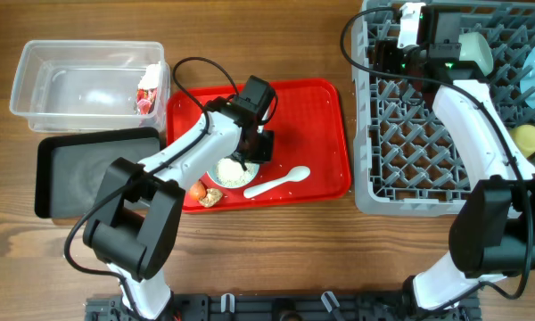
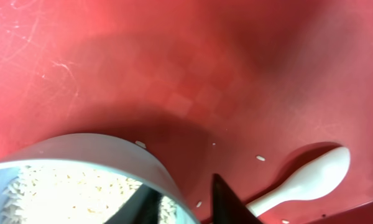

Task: Sort waste into correct bins and load items into the dishwasher rack
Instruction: 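Grasp the blue rice bowl rim with the left gripper and lift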

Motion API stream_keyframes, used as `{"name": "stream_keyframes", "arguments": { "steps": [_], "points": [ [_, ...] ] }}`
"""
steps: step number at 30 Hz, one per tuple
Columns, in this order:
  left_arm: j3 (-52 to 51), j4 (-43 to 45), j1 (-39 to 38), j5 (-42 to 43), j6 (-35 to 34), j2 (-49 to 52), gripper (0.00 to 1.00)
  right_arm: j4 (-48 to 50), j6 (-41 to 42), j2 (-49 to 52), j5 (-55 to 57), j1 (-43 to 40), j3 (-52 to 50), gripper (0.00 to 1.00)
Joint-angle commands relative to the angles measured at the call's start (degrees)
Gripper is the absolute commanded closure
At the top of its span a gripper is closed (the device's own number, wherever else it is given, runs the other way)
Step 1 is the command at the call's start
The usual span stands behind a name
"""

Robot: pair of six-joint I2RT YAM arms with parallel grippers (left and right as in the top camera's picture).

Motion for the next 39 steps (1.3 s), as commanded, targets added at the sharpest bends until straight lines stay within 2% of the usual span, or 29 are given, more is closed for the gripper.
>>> {"name": "stream_keyframes", "arguments": {
  "steps": [1,3,5,17,26,39],
  "points": [
    [-0.5,0.5,-0.2,-0.4,0.0,1.2,0.83,0.0,0.6,-1.0,-0.9,0.0,0.4,0.33],
    [-0.5,0.4,-0.2,-0.4,0.0,1.2,0.92,0.0,0.6,-1.0,-0.9,0.0,0.4,0.33],
    [-0.5,0.2,-0.1,-0.4,0.0,1.2,0.96,0.0,0.6,-1.0,-0.9,0.0,0.4,0.33],
    [1.2,-2.9,0.0,-5.4,0.0,-1.2,0.96,0.0,0.6,-1.0,-0.9,0.0,0.4,0.33],
    [1.8,-5.9,1.0,-10.0,0.0,-8.5,0.96,0.0,0.6,-1.0,-0.9,0.0,0.4,0.34],
    [1.8,-11.5,16.2,-8.4,0.1,-19.4,0.96,0.0,0.6,-1.0,-0.9,0.0,0.4,0.34]
  ]
}}
